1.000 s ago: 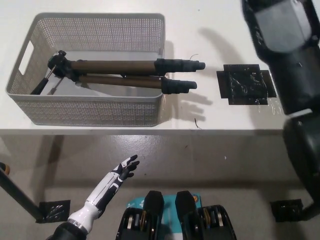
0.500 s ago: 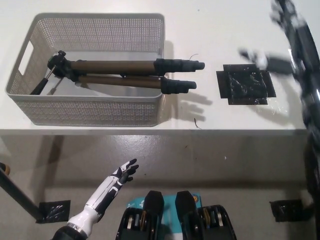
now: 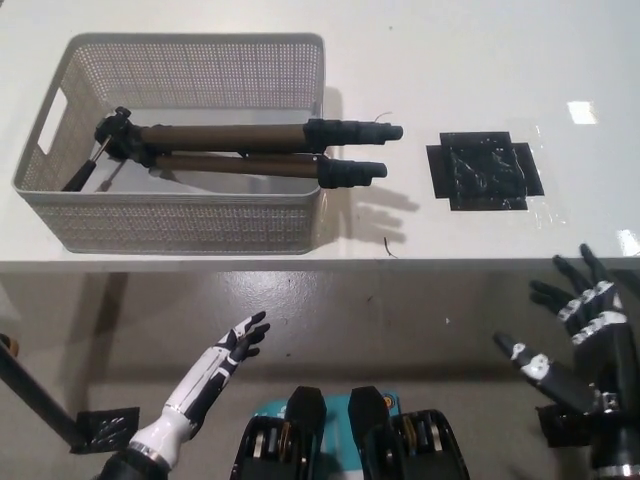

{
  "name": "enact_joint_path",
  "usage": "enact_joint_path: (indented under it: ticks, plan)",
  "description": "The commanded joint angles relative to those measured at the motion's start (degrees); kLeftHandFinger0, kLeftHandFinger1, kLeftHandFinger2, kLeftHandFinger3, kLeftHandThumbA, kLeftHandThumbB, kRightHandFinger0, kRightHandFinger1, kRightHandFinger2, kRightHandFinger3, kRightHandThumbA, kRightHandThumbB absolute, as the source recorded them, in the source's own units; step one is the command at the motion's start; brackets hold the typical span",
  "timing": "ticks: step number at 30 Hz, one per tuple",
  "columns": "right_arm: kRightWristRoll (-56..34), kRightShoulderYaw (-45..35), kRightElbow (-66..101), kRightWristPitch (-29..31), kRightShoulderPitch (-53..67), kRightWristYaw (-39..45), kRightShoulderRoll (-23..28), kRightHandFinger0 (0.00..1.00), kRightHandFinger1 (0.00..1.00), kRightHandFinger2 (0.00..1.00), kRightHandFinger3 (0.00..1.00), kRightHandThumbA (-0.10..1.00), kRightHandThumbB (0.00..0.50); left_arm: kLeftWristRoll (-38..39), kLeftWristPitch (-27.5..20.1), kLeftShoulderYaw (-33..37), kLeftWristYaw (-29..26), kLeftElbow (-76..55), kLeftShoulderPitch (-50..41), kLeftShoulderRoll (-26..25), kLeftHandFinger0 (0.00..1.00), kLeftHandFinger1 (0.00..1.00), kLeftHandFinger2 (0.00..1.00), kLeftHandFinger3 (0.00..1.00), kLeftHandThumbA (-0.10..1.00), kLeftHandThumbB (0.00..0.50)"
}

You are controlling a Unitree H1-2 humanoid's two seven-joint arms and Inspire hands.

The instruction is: The robot uses its right hand to pick the tripod on the desk and places it into a rectangular container on the left.

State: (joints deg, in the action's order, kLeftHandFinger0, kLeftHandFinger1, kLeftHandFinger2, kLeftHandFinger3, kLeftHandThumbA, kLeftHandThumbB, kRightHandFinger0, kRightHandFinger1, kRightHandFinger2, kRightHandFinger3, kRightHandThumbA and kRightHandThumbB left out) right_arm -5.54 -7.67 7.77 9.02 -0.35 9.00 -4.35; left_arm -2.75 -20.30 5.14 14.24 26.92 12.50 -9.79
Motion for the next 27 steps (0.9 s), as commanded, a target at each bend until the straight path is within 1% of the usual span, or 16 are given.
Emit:
enact_joint_path:
  ticks: [1, 2, 5, 8, 9, 10, 11, 14, 16, 18, 19, 21, 24, 25, 26, 27]
  plan:
    - [-3.4, 2.5, -2.3, 4.3, -1.3, 1.5, -0.1, 0.71, 0.75, 0.93, 1.00, 0.87, 0.074, 1.4, -2.6, -1.2, -1.5, -0.8, 2.2, 0.7, 1.00, 1.00, 1.00, 1.00, 1.00, 0.500]
    - [-3.7, 2.9, -3.6, 5.1, -1.6, 1.7, 0.1, 0.70, 0.75, 0.94, 1.00, 0.86, 0.077, 1.3, -2.7, -1.3, -1.6, -0.7, 2.4, 0.7, 1.00, 1.00, 1.00, 1.00, 1.00, 0.500]
    - [-2.9, 4.1, -6.9, 5.5, -2.1, 2.1, 1.2, 0.73, 0.78, 0.99, 1.00, 0.82, 0.037, 1.2, -3.4, -1.6, -1.6, -0.3, 2.7, 0.6, 1.00, 1.00, 1.00, 1.00, 1.00, 0.500]
    - [-2.5, 4.2, -9.8, 5.2, -3.0, 1.5, 1.9, 0.72, 0.80, 0.99, 1.00, 0.79, 0.050, 1.4, -3.2, -1.8, -1.3, -0.5, 3.0, 0.9, 1.00, 1.00, 1.00, 1.00, 1.00, 0.500]
    - [-2.5, 4.2, -10.4, 4.5, -3.4, 1.5, 2.3, 0.72, 0.81, 1.00, 1.00, 0.80, 0.061, 1.2, -3.4, -1.8, -1.4, -0.3, 3.2, 0.9, 1.00, 1.00, 1.00, 1.00, 1.00, 0.500]
    - [-2.5, 4.3, -10.7, 4.3, -3.7, 1.4, 2.5, 0.73, 0.81, 1.00, 1.00, 0.80, 0.059, 1.1, -3.5, -1.9, -1.4, -0.1, 3.5, 0.9, 1.00, 1.00, 1.00, 1.00, 1.00, 0.500]
    - [-2.9, 4.3, -11.8, 4.1, -4.3, 1.6, 2.7, 0.73, 0.81, 1.00, 1.00, 0.82, 0.082, 0.8, -3.6, -1.9, -1.5, -0.3, 3.7, 0.8, 1.00, 1.00, 1.00, 1.00, 1.00, 0.500]
    - [-3.2, 4.3, -13.2, 4.4, -5.0, 1.6, 3.1, 0.75, 0.82, 1.00, 1.00, 0.82, 0.070, 1.2, -3.4, -2.0, -1.3, -0.2, 4.0, 0.8, 1.00, 1.00, 1.00, 1.00, 1.00, 0.500]
    - [-3.4, 4.3, -14.0, 3.6, -5.4, 1.5, 3.4, 0.75, 0.83, 1.00, 1.00, 0.81, 0.069, 1.4, -3.3, -2.2, -1.2, -0.4, 3.9, 0.8, 1.00, 1.00, 1.00, 1.00, 1.00, 0.500]
    - [-3.6, 4.4, -14.4, 3.2, -5.7, 1.8, 3.6, 0.76, 0.83, 1.00, 1.00, 0.81, 0.047, 1.4, -3.0, -2.1, -1.1, -0.8, 4.0, 0.8, 1.00, 1.00, 1.00, 1.00, 1.00, 0.500]
    - [-3.5, 4.6, -14.3, 2.2, -5.8, 2.0, 4.1, 0.76, 0.84, 1.00, 1.00, 0.81, 0.060, 1.3, -3.1, -2.1, -1.0, -0.8, 4.1, 0.8, 1.00, 1.00, 1.00, 1.00, 1.00, 0.500]
    - [-3.6, 5.0, -14.1, 1.1, -5.6, 2.3, 4.6, 0.76, 0.85, 1.00, 1.00, 0.84, 0.067, 1.3, -2.9, -2.0, -1.0, -1.1, 3.9, 0.9, 1.00, 1.00, 1.00, 1.00, 1.00, 0.500]
    - [-2.3, 5.9, -13.7, -0.3, -5.4, 2.0, 5.7, 0.76, 0.87, 1.00, 1.00, 0.87, 0.060, 1.1, -3.3, -2.0, -1.2, -1.1, 3.7, 1.2, 1.00, 1.00, 1.00, 1.00, 1.00, 0.500]
    - [-2.1, 6.1, -13.8, -0.4, -5.5, 1.9, 5.9, 0.78, 0.89, 1.00, 1.00, 0.88, 0.064, 1.0, -3.1, -2.0, -1.3, -1.2, 3.6, 1.2, 1.00, 1.00, 1.00, 1.00, 1.00, 0.500]
    - [-1.7, 6.4, -14.1, -0.2, -5.6, 1.8, 6.1, 0.84, 0.94, 1.00, 1.00, 0.89, 0.071, 1.2, -2.8, -2.0, -1.2, -1.5, 3.5, 1.2, 1.00, 1.00, 1.00, 1.00, 1.00, 0.500]
    - [-1.7, 6.4, -14.1, -0.2, -5.6, 1.8, 6.1, 0.84, 0.94, 1.00, 1.00, 0.89, 0.071, 1.2, -2.8, -2.0, -1.2, -1.5, 3.5, 1.2, 1.00, 1.00, 1.00, 1.00, 1.00, 0.500]
